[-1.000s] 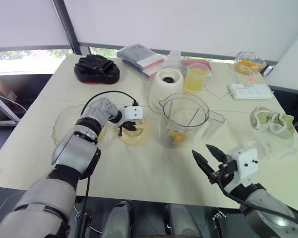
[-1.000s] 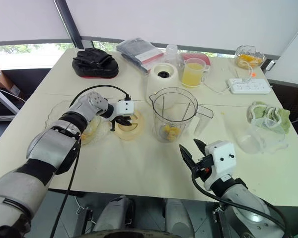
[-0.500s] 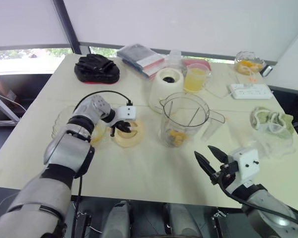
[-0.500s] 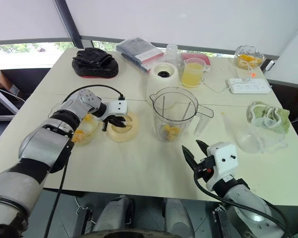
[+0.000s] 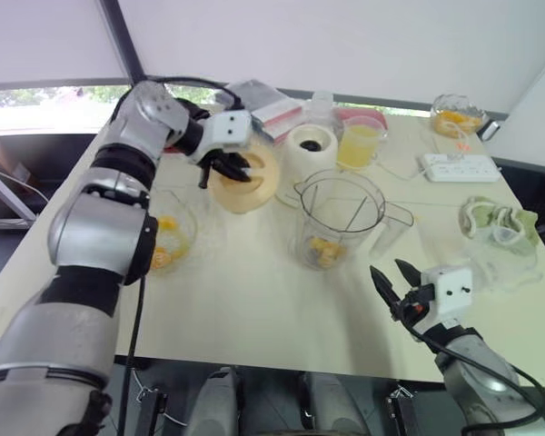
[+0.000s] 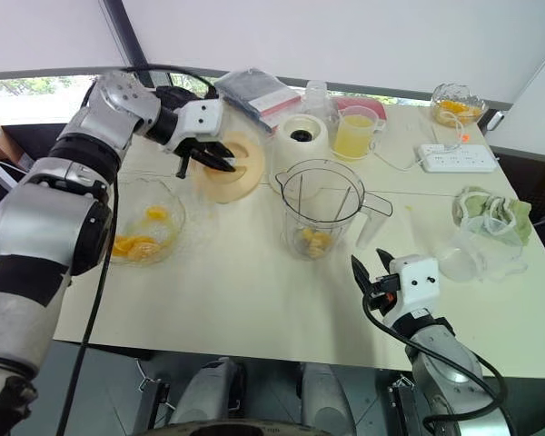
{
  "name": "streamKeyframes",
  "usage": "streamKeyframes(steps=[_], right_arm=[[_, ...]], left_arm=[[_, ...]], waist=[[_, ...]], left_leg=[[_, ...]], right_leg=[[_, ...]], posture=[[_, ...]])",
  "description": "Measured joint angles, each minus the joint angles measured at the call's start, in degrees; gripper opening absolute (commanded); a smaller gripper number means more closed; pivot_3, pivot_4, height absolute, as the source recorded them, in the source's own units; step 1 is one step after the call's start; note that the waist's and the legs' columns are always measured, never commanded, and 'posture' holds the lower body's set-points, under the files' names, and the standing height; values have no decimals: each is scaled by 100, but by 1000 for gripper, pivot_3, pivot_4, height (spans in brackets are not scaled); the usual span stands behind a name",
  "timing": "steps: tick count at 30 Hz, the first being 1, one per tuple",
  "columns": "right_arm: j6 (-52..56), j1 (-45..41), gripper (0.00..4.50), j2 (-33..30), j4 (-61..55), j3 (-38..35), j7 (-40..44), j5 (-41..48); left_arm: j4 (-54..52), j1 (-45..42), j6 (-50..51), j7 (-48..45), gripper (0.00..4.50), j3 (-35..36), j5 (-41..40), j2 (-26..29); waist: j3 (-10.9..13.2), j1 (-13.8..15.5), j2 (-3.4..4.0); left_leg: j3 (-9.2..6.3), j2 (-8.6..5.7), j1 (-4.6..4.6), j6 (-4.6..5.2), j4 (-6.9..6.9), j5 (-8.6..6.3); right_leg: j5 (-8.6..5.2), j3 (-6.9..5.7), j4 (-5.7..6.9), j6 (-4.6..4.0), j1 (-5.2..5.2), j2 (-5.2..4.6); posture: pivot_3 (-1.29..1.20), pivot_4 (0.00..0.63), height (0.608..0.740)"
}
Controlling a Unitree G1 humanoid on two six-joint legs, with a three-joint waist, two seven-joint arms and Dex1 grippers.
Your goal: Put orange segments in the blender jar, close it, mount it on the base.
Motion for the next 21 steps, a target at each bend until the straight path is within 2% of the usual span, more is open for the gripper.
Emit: streamKeyframes(steps=[11,21], right_arm=[[-414,-200,2546,263,629,82,73,-274],[-600,-263,2546,323,856,79,159,-437]], left_arm=[[66,-1027,49,-71,236,35,60,-536],[143,-1540,829,-698,236,269,-84,-1173]], waist=[[1,-5,0],[2,-17,2]], left_leg=[[0,-1,0,2,0,-1],[-1,-1,0,4,0,-2]], right_leg=[[-5,1,0,-6,-1,3],[-13,2,0,-17,-2,5]], posture=[[0,150,740],[0,150,740]])
